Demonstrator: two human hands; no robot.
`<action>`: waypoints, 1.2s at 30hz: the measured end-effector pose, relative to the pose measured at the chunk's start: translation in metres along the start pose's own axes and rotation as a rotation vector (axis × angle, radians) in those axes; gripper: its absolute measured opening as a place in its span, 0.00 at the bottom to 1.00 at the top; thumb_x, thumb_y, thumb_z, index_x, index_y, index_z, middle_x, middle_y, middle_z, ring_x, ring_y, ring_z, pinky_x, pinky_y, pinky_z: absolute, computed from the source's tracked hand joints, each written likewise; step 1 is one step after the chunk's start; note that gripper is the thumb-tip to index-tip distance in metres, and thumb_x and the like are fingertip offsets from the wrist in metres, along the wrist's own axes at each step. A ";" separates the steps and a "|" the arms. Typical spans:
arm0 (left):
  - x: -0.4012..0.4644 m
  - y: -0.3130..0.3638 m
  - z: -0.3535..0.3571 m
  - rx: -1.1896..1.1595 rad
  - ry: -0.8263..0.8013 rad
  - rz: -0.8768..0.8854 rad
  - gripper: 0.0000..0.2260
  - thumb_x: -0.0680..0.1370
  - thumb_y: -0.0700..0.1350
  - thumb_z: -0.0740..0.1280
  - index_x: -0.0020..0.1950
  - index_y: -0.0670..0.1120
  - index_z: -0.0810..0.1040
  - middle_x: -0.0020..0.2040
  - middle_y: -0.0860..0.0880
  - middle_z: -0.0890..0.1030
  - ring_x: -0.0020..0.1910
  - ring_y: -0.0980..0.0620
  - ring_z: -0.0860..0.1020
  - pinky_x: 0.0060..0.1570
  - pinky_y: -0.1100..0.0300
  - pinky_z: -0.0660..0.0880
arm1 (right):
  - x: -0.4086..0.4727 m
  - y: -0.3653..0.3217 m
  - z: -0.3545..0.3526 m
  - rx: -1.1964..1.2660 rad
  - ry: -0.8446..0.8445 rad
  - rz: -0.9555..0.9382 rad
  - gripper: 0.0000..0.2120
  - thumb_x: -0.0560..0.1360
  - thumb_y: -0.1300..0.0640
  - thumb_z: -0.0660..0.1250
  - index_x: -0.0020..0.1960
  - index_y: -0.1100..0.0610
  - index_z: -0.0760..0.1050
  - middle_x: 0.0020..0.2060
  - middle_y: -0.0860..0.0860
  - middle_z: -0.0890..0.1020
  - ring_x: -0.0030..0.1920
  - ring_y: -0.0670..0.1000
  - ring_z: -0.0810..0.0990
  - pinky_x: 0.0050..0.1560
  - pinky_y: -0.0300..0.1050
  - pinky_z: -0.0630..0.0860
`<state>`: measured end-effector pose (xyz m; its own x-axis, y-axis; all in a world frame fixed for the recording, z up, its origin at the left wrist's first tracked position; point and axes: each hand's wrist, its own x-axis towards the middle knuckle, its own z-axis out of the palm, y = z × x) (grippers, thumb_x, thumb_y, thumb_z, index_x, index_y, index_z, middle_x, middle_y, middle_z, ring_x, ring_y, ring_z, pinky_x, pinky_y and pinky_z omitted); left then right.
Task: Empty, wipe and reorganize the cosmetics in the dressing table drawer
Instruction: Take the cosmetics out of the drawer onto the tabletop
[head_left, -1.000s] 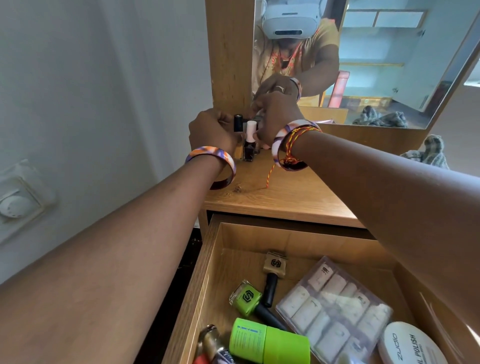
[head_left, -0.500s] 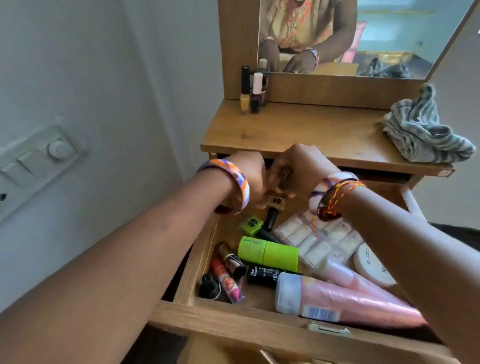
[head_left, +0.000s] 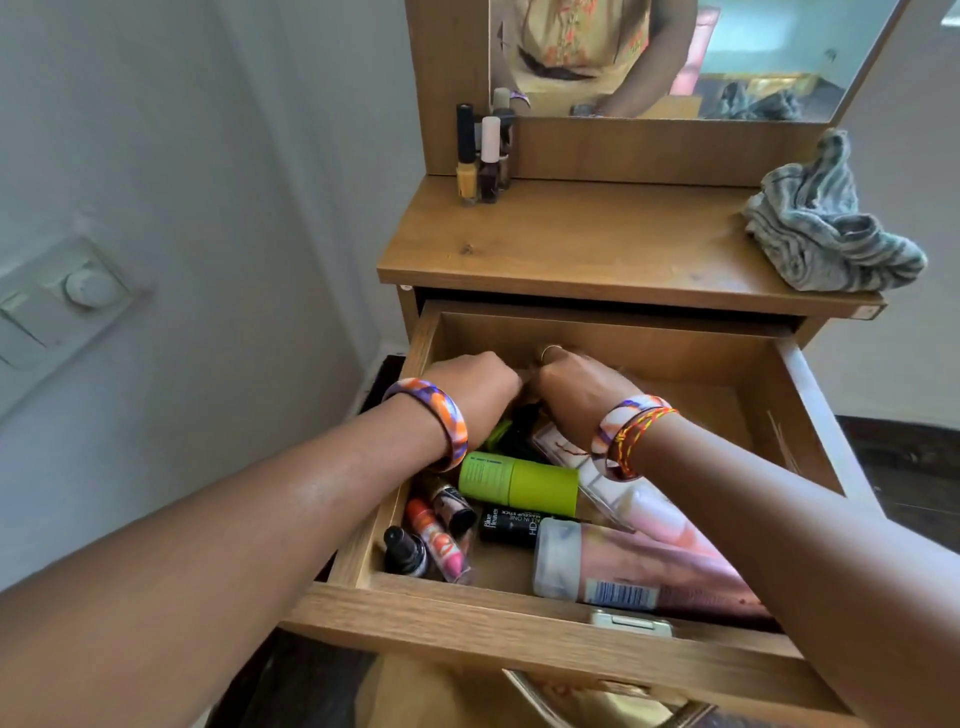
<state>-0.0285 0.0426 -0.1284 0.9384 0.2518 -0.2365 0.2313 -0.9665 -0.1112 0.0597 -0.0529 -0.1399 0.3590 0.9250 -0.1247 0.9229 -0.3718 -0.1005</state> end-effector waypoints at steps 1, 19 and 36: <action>-0.001 0.000 0.001 0.022 0.000 0.001 0.15 0.77 0.34 0.61 0.62 0.45 0.73 0.58 0.42 0.74 0.56 0.40 0.77 0.42 0.56 0.69 | 0.000 -0.001 0.000 -0.024 0.002 0.004 0.15 0.79 0.60 0.59 0.63 0.53 0.76 0.59 0.58 0.73 0.59 0.61 0.75 0.50 0.46 0.74; -0.023 -0.064 -0.092 -0.890 -0.067 0.096 0.11 0.72 0.41 0.72 0.50 0.54 0.79 0.44 0.50 0.82 0.39 0.56 0.79 0.39 0.66 0.78 | -0.004 0.013 -0.066 0.717 0.346 0.078 0.14 0.74 0.71 0.61 0.49 0.54 0.77 0.45 0.50 0.79 0.37 0.45 0.79 0.37 0.40 0.78; 0.059 -0.088 -0.084 -1.171 0.405 -0.417 0.20 0.76 0.42 0.68 0.66 0.38 0.72 0.38 0.45 0.78 0.32 0.52 0.74 0.35 0.62 0.74 | 0.113 0.014 -0.112 0.689 0.412 0.211 0.16 0.76 0.68 0.61 0.62 0.59 0.74 0.56 0.57 0.79 0.58 0.59 0.78 0.60 0.55 0.76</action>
<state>0.0284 0.1383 -0.0514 0.7052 0.7065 -0.0597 0.4135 -0.3415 0.8440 0.1285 0.0556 -0.0444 0.6611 0.7353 0.1493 0.5862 -0.3820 -0.7145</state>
